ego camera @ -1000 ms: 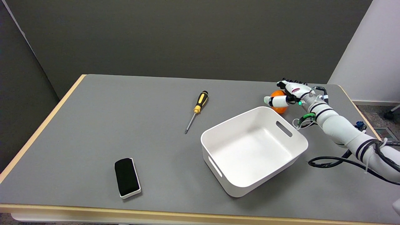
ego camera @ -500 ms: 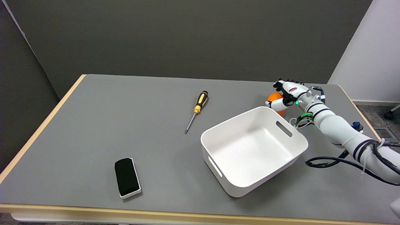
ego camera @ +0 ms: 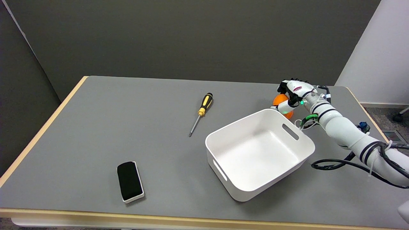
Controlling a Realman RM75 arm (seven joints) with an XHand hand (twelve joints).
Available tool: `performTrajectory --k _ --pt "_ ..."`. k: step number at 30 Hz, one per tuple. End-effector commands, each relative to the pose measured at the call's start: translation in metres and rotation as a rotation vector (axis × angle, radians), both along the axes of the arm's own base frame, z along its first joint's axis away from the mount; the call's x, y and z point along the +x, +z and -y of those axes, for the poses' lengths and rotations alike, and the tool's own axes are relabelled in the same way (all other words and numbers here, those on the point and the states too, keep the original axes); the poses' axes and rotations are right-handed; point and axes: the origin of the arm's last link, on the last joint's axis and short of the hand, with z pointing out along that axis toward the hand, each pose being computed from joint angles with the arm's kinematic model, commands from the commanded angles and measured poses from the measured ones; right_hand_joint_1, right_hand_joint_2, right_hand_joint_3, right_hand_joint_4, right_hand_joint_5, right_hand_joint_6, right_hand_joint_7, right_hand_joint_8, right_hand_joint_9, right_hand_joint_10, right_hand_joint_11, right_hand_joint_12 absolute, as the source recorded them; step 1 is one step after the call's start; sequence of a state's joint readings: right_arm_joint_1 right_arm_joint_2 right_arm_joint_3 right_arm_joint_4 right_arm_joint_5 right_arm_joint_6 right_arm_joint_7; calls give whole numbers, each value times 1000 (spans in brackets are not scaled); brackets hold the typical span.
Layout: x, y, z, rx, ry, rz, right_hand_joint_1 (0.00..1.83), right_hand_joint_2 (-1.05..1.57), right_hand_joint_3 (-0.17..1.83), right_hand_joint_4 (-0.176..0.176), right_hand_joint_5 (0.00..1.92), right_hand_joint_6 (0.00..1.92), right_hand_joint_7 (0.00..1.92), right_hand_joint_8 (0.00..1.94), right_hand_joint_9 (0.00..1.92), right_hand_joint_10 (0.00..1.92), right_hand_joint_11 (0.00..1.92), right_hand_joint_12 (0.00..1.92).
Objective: Pick up mango.
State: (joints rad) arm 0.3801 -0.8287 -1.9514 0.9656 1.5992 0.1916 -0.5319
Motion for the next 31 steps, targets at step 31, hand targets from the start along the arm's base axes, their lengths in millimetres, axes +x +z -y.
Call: performTrajectory --k 31 --pt "145 -59 -134 365 786 268 1684 682 1060 27 407 1224 640 994 755 1821 538 1588"
